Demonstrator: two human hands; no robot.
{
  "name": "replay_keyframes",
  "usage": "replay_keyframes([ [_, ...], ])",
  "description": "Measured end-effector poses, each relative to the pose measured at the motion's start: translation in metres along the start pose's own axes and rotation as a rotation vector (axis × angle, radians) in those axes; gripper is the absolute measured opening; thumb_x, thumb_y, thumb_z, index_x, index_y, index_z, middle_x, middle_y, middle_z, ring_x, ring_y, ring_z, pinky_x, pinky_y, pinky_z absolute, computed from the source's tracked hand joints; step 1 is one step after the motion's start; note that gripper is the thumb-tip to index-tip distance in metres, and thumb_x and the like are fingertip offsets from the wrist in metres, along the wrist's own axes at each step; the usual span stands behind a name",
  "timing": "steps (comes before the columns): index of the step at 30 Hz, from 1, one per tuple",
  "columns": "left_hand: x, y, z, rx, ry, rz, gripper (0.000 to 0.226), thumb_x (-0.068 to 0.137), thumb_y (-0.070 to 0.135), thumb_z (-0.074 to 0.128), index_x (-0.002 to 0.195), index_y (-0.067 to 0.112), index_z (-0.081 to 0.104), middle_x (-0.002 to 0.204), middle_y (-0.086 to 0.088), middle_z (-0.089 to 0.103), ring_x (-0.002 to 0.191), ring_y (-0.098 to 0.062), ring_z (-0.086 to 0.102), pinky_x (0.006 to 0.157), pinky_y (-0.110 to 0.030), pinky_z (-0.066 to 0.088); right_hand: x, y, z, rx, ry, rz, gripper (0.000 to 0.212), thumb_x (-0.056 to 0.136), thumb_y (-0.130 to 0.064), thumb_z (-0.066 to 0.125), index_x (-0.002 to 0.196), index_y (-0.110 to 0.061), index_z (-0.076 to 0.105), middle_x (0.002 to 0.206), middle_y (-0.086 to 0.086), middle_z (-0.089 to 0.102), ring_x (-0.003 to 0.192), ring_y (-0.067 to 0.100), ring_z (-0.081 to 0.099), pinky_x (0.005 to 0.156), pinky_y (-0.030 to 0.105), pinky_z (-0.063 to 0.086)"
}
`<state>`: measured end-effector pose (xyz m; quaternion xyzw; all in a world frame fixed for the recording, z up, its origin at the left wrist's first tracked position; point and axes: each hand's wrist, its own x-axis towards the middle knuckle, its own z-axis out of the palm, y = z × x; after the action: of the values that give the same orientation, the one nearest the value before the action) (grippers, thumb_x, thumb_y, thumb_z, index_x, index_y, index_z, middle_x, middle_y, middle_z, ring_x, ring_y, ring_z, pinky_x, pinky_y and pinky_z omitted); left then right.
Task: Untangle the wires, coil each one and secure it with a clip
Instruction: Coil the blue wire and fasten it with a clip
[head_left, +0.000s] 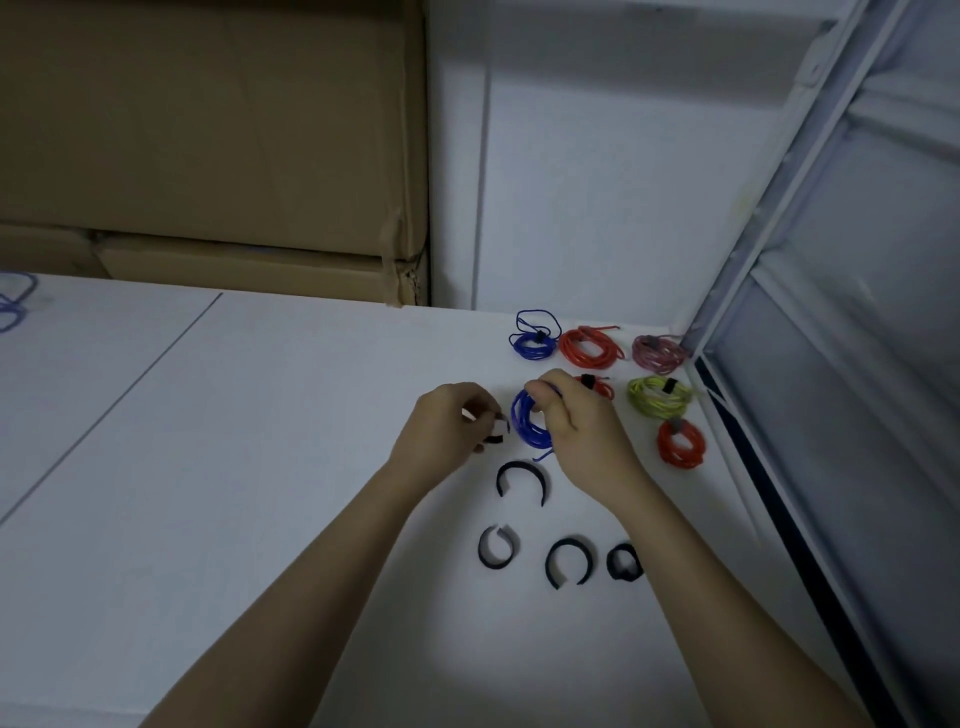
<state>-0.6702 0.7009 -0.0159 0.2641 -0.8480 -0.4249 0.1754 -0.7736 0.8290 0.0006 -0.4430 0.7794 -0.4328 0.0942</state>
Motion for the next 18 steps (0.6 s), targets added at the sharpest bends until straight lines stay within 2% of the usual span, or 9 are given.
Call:
replay_keyframes([
  [4, -0.017, 0.02, -0.009, -0.143, -0.008, 0.039, 0.005, 0.089, 0.007, 0.065, 0.091, 0.008, 0.069, 0.079, -0.004, 0.069, 0.06, -0.008, 0.068, 0.058, -0.014, 0.052, -0.001, -0.016, 0.001, -0.052, -0.037, -0.082, 0.015, 0.102, -0.026, 0.041, 0.093, -0.027, 0.052, 0.072, -0.015, 0.055, 0.064, 0.005, 0.052, 0.063, 0.025, 0.043],
  [7, -0.026, 0.03, -0.022, -0.297, -0.034, 0.023, 0.011, 0.089, 0.001, 0.061, 0.09, 0.008, 0.07, 0.08, -0.008, 0.07, 0.06, -0.009, 0.068, 0.057, -0.017, 0.053, -0.001, -0.019, -0.005, -0.074, -0.015, -0.097, 0.014, 0.101, -0.026, 0.041, 0.092, -0.029, 0.051, 0.074, -0.014, 0.056, 0.067, 0.005, 0.055, 0.066, 0.028, 0.046],
  [9, -0.03, 0.036, -0.031, -0.398, -0.062, 0.0, 0.015, 0.09, -0.001, 0.059, 0.088, 0.009, 0.071, 0.084, -0.01, 0.071, 0.062, -0.009, 0.067, 0.057, -0.018, 0.051, -0.002, -0.021, -0.008, -0.005, -0.008, -0.091, 0.017, 0.101, -0.026, 0.043, 0.087, -0.032, 0.051, 0.077, -0.013, 0.061, 0.075, 0.007, 0.06, 0.071, 0.029, 0.049],
  [13, -0.035, 0.042, -0.042, -0.588, -0.187, -0.128, 0.017, 0.093, 0.005, 0.056, 0.091, 0.012, 0.072, 0.084, -0.003, 0.071, 0.067, -0.006, 0.064, 0.059, -0.017, 0.05, -0.007, -0.031, -0.008, 0.135, -0.013, -0.121, 0.027, 0.101, -0.02, 0.044, 0.081, -0.037, 0.05, 0.071, -0.025, 0.06, 0.07, -0.006, 0.056, 0.066, 0.011, 0.041],
  [15, -0.036, 0.043, -0.045, -0.642, -0.22, -0.17, 0.018, 0.094, 0.007, 0.056, 0.094, 0.012, 0.073, 0.081, -0.001, 0.07, 0.066, -0.005, 0.062, 0.06, -0.016, 0.049, -0.009, -0.037, -0.007, 0.162, -0.018, -0.148, 0.026, 0.101, -0.019, 0.043, 0.082, -0.034, 0.051, 0.07, -0.03, 0.058, 0.067, -0.005, 0.054, 0.064, 0.01, 0.039],
  [18, -0.037, 0.043, -0.052, -0.677, -0.252, -0.187, 0.019, 0.093, 0.004, 0.054, 0.095, 0.008, 0.073, 0.074, 0.002, 0.068, 0.062, -0.005, 0.056, 0.057, -0.016, 0.045, -0.013, -0.042, -0.007, 0.266, -0.041, -0.137, 0.023, 0.101, -0.022, 0.04, 0.084, -0.028, 0.054, 0.069, -0.027, 0.059, 0.066, -0.003, 0.054, 0.063, 0.012, 0.04],
])
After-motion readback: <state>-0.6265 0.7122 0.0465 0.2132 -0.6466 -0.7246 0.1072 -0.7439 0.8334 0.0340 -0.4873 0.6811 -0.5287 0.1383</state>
